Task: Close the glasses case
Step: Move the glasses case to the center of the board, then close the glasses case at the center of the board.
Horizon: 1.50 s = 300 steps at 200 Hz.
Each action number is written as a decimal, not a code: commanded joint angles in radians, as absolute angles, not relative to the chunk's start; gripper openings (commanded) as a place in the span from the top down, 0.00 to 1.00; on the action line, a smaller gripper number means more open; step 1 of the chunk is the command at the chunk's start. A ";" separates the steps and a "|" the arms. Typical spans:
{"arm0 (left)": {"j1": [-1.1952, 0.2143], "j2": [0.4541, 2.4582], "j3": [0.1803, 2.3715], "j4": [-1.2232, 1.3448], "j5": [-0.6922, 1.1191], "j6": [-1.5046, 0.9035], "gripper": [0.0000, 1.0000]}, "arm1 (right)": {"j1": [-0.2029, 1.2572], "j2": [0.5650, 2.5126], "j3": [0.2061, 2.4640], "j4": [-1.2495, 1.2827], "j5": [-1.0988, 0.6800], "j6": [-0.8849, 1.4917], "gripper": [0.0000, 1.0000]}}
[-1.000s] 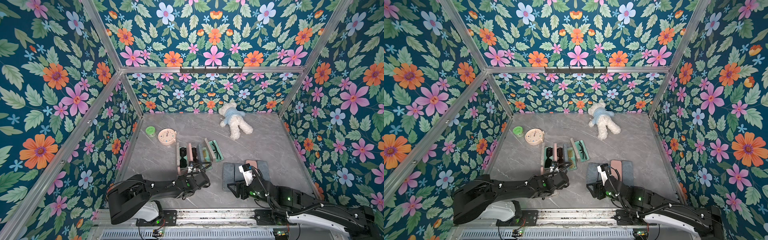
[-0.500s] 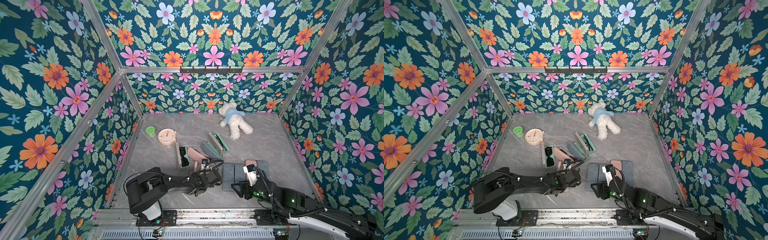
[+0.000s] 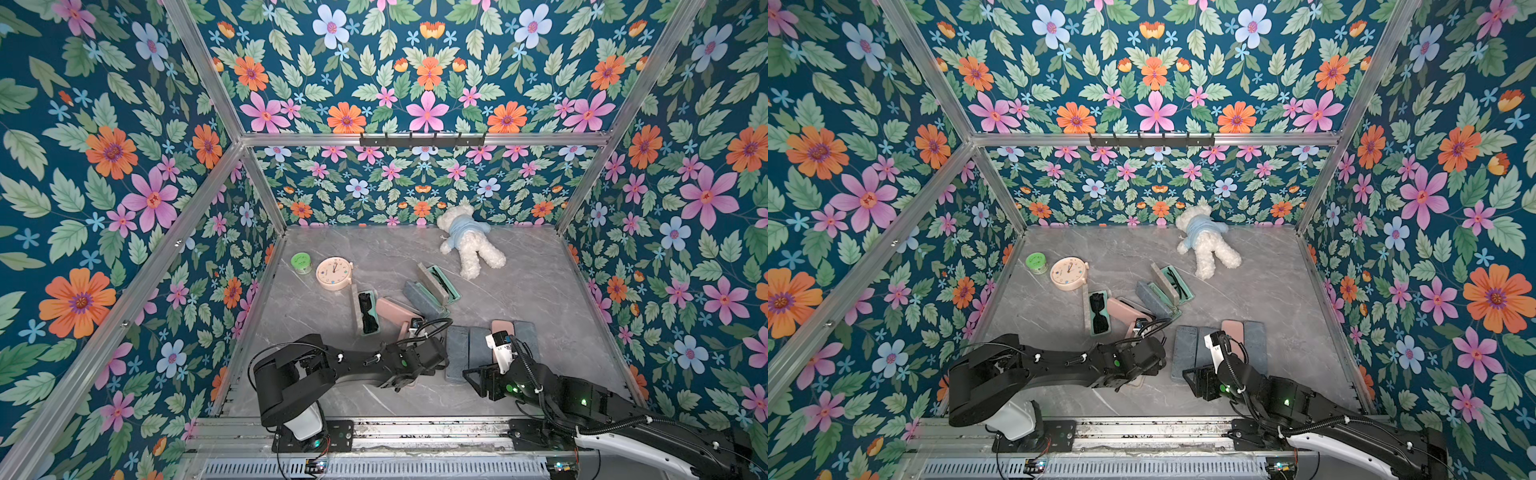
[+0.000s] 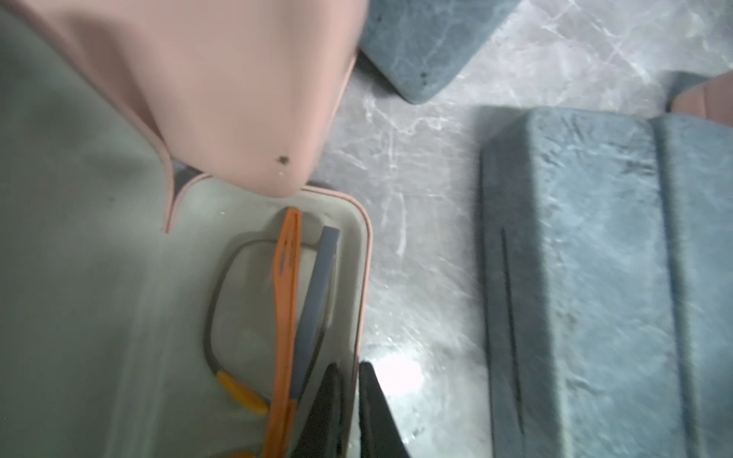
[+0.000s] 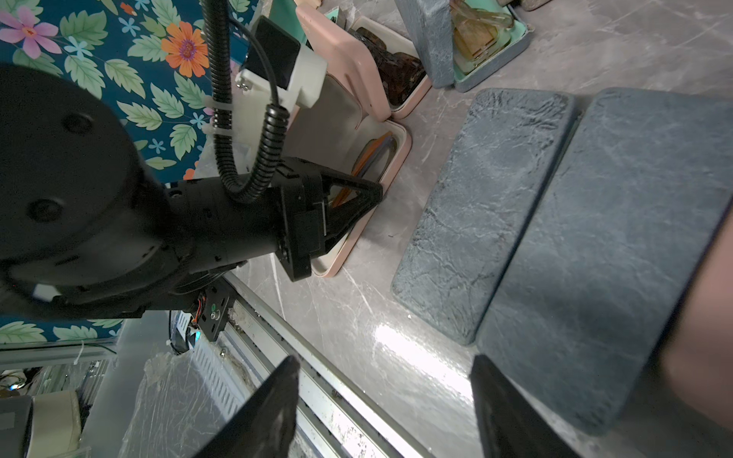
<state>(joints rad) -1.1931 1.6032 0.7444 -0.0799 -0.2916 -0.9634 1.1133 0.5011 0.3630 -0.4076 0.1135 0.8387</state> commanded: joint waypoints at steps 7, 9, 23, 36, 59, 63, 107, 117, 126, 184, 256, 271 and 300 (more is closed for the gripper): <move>-1.193 1.579 0.755 -0.103 -0.303 -0.965 0.77 | 1.113 0.509 0.360 -0.397 0.106 0.842 0.30; -1.192 1.578 0.754 -0.105 -0.303 -0.965 0.76 | 1.113 0.510 0.360 -0.397 0.106 0.843 0.30; -1.193 1.567 0.755 -0.110 -0.309 -0.963 0.70 | 1.111 0.520 0.360 -0.391 0.104 0.842 0.30; -1.193 1.562 0.763 -0.132 -0.317 -0.959 0.66 | 1.110 0.530 0.362 -0.385 0.102 0.838 0.30; -1.194 1.532 0.761 -0.145 -0.330 -0.956 0.64 | 1.108 0.547 0.364 -0.372 0.095 0.836 0.30; -1.195 1.525 0.760 -0.145 -0.332 -0.956 0.64 | 1.107 0.549 0.365 -0.369 0.094 0.836 0.30; -1.224 1.454 0.782 -0.204 -0.381 -0.943 0.58 | 1.105 0.578 0.361 -0.307 0.054 0.839 0.30; -1.229 1.446 0.788 -0.221 -0.392 -0.941 0.57 | 1.106 0.578 0.359 -0.282 0.039 0.845 0.30; -1.234 1.434 0.791 -0.226 -0.400 -0.941 0.57 | 1.105 0.581 0.359 -0.270 0.032 0.847 0.30; -1.289 1.284 0.791 -0.270 -0.468 -0.930 0.56 | 1.106 0.651 0.356 -0.193 -0.011 0.867 0.31; -1.319 0.986 0.724 -0.557 -0.618 -0.959 0.24 | 1.226 0.997 0.496 -0.062 0.043 0.900 0.38; -1.319 0.925 0.683 -0.558 -0.621 -0.945 0.22 | 1.236 1.077 0.533 -0.066 0.082 0.916 0.40; -1.318 0.854 0.617 -0.544 -0.620 -0.918 0.21 | 1.241 1.208 0.591 -0.070 0.130 0.944 0.46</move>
